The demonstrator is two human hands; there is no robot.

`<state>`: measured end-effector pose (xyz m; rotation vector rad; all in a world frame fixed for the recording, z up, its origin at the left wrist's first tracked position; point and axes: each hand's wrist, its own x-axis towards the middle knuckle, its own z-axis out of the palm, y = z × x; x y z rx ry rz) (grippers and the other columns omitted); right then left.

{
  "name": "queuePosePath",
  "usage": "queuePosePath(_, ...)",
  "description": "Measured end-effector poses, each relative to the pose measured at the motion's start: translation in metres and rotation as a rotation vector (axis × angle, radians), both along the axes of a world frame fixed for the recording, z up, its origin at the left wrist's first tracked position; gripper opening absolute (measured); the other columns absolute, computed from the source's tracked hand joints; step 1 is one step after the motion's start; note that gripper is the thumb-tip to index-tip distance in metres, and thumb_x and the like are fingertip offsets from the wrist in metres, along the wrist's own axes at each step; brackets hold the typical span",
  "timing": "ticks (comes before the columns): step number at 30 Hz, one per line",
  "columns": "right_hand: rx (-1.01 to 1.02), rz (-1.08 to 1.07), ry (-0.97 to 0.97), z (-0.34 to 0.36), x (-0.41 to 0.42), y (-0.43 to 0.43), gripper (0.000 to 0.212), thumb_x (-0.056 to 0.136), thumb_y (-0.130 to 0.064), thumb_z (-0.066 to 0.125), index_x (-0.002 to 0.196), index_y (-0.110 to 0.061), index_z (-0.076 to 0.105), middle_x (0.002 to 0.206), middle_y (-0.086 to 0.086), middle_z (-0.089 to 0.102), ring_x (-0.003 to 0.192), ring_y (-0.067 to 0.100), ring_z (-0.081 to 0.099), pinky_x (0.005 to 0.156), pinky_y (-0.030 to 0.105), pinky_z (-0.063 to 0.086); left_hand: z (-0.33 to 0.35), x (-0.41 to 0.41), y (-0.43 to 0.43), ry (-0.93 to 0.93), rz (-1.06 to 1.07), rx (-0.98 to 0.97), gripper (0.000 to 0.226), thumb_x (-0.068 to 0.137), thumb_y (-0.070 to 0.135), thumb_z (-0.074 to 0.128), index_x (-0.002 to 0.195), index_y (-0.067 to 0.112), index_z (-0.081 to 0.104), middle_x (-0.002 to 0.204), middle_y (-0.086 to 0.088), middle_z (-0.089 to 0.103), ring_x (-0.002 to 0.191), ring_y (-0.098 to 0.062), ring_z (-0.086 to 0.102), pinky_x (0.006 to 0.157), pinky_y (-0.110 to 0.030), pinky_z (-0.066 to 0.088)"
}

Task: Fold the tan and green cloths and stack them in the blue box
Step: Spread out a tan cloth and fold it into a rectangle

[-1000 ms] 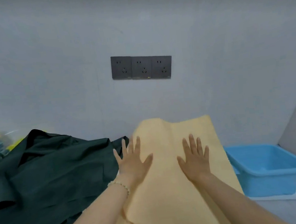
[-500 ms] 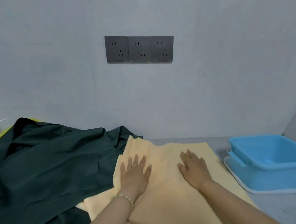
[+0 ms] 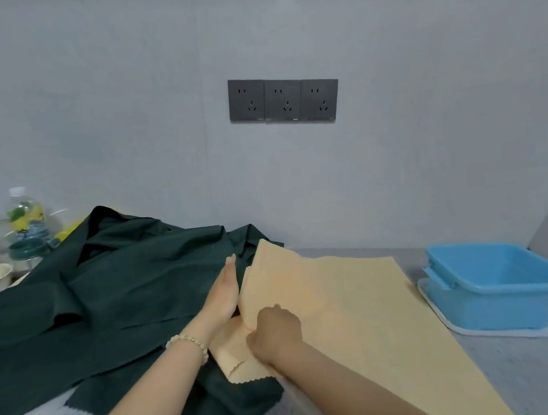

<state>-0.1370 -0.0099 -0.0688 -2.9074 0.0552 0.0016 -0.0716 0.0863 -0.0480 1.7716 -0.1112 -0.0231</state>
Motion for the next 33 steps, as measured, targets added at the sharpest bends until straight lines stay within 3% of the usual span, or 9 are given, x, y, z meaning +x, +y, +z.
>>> queuePosePath(4, 0.304, -0.112, -0.153, 0.014, 0.01, -0.037, 0.03, 0.093, -0.018, 0.042, 0.063, -0.017, 0.042, 0.078, 0.004, 0.056, 0.075, 0.022, 0.053, 0.06, 0.026, 0.03, -0.006, 0.002, 0.0, -0.056, -0.03, 0.132, 0.056, 0.102, 0.047, 0.017, 0.152, 0.02, 0.019, 0.158, 0.006, 0.018, 0.145, -0.009, 0.015, 0.116, -0.026, 0.009)
queuePosePath(8, 0.712, -0.267, -0.263, 0.033, 0.001, -0.104, 0.031, 0.085, -0.014, 0.053, 0.058, -0.016, 0.037, 0.058, -0.002, 0.042, 0.054, 0.014, 0.039, 0.051, 0.029, 0.028, -0.01, 0.007, -0.023, -0.054, -0.108, 0.187, 0.065, 0.099, 0.053, 0.018, 0.153, 0.017, 0.016, 0.159, 0.005, 0.015, 0.145, -0.01, 0.013, 0.117, -0.029, 0.01)
queuePosePath(12, 0.681, -0.189, -0.123, 0.019, -0.02, -0.149, 0.004, 0.079, -0.007, 0.06, 0.082, -0.01, 0.06, 0.08, 0.0, 0.063, 0.076, 0.016, 0.059, 0.067, 0.029, 0.046, -0.011, 0.012, -0.059, -0.007, -0.176, 0.216, 0.077, 0.094, 0.065, 0.021, 0.153, 0.017, 0.012, 0.159, 0.006, 0.01, 0.147, -0.012, 0.008, 0.115, -0.031, 0.009)
queuePosePath(14, 0.719, -0.124, -0.101, 0.003, -0.025, -0.158, 0.023, 0.076, -0.003, 0.062, 0.098, -0.009, 0.066, 0.095, 0.002, 0.07, 0.091, 0.019, 0.065, 0.083, 0.033, 0.051, -0.008, 0.015, -0.075, -0.011, -0.22, 0.188, 0.081, 0.091, 0.068, 0.026, 0.15, 0.013, 0.024, 0.155, 0.003, 0.025, 0.143, -0.016, 0.022, 0.113, -0.032, 0.016)
queuePosePath(16, 0.724, -0.096, -0.117, -0.01, -0.025, -0.16, 0.03, 0.075, -0.002, 0.061, 0.103, -0.01, 0.066, 0.101, 0.003, 0.07, 0.098, 0.019, 0.065, 0.09, 0.037, 0.051, -0.004, 0.017, -0.088, -0.06, -0.255, 0.147, 0.075, 0.085, 0.075, 0.031, 0.111, 0.01, 0.058, 0.114, 0.003, 0.061, 0.108, -0.016, 0.054, 0.097, -0.033, 0.036)
queuePosePath(19, 0.645, -0.103, -0.138, -0.021, -0.022, -0.159, 0.028, 0.076, -0.009, 0.06, 0.104, -0.01, 0.062, 0.103, 0.002, 0.067, 0.098, 0.019, 0.062, 0.09, 0.037, 0.049, -0.004, 0.019, -0.1, -0.104, -0.22, 0.171, 0.057, 0.083, 0.071, 0.044, 0.063, 0.019, 0.033, 0.061, 0.011, 0.04, 0.061, -0.012, 0.037, 0.063, -0.027, 0.03)
queuePosePath(26, 0.66, -0.048, -0.28, -0.029, -0.027, -0.155, 0.018, 0.095, -0.046, 0.044, 0.092, -0.036, 0.059, 0.09, -0.025, 0.065, 0.087, -0.008, 0.057, 0.082, 0.026, 0.045, 0.025, 0.02, -0.093, -0.365, -0.207, 0.055, 0.032, 0.099, 0.022, 0.046, 0.073, 0.008, 0.035, 0.069, -0.006, 0.03, 0.064, -0.016, 0.028, 0.059, -0.031, 0.024)
queuePosePath(29, 0.536, -0.033, -0.309, -0.034, -0.026, -0.162, 0.036, 0.1, -0.045, 0.032, 0.125, -0.035, 0.056, 0.13, -0.022, 0.055, 0.122, -0.004, 0.047, 0.108, 0.028, 0.032, 0.062, 0.026, -0.068, -0.516, 0.017, 0.038, 0.031, 0.1, 0.022, 0.04, 0.071, 0.017, 0.03, 0.064, 0.0, 0.031, 0.056, -0.011, 0.028, 0.054, -0.028, 0.027)
queuePosePath(33, 0.25, -0.044, -0.21, -0.04, -0.025, -0.167, 0.048, 0.098, -0.045, 0.038, 0.143, -0.027, 0.038, 0.153, -0.006, 0.031, 0.141, 0.007, 0.026, 0.117, 0.026, 0.015, 0.08, 0.036, -0.007, -0.535, 0.217, 0.685, 0.016, 0.099, 0.022, 0.036, 0.088, 0.014, 0.044, 0.073, -0.002, 0.054, 0.062, -0.017, 0.046, 0.055, -0.032, 0.035)
